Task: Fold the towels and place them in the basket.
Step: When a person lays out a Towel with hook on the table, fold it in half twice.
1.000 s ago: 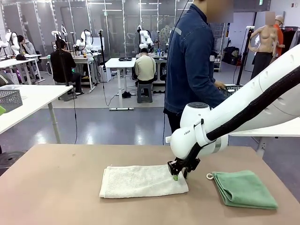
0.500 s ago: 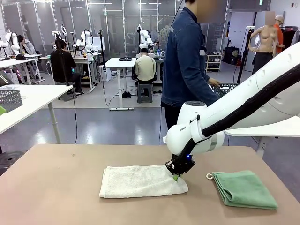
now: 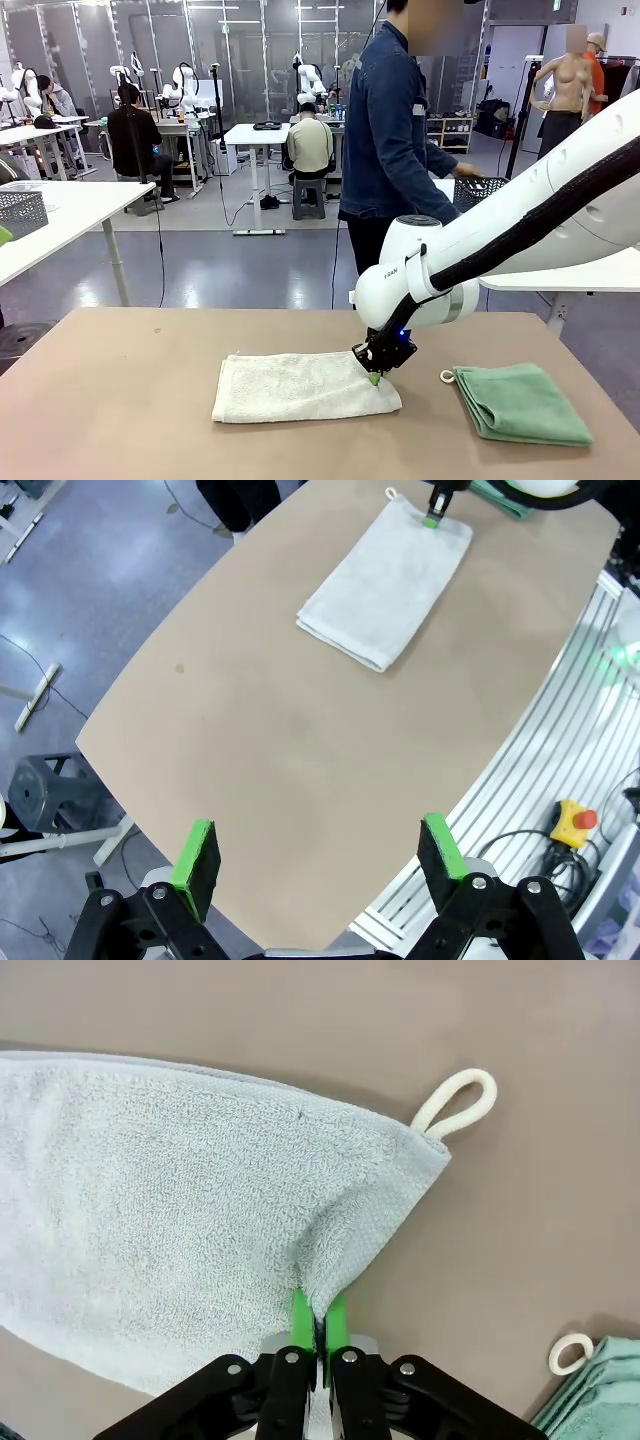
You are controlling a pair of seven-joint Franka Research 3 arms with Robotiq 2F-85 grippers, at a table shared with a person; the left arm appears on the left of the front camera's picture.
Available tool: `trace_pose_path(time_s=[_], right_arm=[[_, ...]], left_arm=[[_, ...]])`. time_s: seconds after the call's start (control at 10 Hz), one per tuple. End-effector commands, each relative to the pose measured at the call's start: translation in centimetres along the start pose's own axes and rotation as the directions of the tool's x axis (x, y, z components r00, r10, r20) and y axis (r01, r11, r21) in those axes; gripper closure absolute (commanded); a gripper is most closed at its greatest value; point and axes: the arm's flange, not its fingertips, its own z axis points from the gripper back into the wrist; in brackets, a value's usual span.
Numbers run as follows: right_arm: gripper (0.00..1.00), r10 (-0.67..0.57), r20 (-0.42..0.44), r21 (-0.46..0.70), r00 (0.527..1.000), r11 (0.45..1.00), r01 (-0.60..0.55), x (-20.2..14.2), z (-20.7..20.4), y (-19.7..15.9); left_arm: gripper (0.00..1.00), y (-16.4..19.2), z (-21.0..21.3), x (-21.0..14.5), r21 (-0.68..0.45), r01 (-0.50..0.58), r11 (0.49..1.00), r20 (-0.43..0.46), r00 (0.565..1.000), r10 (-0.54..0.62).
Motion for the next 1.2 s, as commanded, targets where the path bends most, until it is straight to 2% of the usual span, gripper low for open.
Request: trace_pose_path(time_s=[0.0, 0.1, 0.3, 0.5, 0.6, 0.9, 1.1], right_arm=[[1.0, -0.001, -0.003, 0.0, 1.0, 1.0, 0.001, 0.0, -0.1, 0.0], [0.95, 0.0, 0.0, 0.0, 1.0, 1.0, 0.0, 0.0, 0.0, 0.0], [0.95, 0.039, 0.002, -0.057, 0.999, 0.998, -0.038, -1.3, 5.8, 0.1], [0.95, 0.033, -0.036, -0.191, 0.999, 0.981, -0.04, -1.9, 10.5, -0.8], [0.95, 0.003, -0.012, -0.259, 1.0, 0.966, -0.006, -1.8, 12.3, -0.9], [0.95, 0.059, -0.017, -0.313, 0.998, 0.948, -0.061, -0.5, 15.9, 2.9], [0.95, 0.106, -0.03, -0.308, 0.994, 0.945, -0.11, 0.4, 16.2, 6.3]], left_arm=[[0.0, 0.2, -0.1, 0.1, 0.001, -0.007, 1.0, 0.005, 1.0, 0.007], [0.0, 0.2, -0.1, 0.1, 0.001, -0.007, 1.0, 0.005, 1.0, 0.007], [0.0, 0.2, -0.1, 0.1, 0.001, -0.007, 1.0, 0.005, 1.0, 0.007], [0.0, 0.2, -0.1, 0.1, 0.001, -0.007, 1.0, 0.005, 1.0, 0.007], [0.0, 0.2, -0.1, 0.1, 0.001, -0.007, 1.0, 0.005, 1.0, 0.007], [0.0, 0.2, -0.1, 0.1, 0.001, -0.007, 1.0, 0.005, 1.0, 0.007], [0.0, 0.2, -0.1, 0.1, 0.001, -0.007, 1.0, 0.005, 1.0, 0.007]])
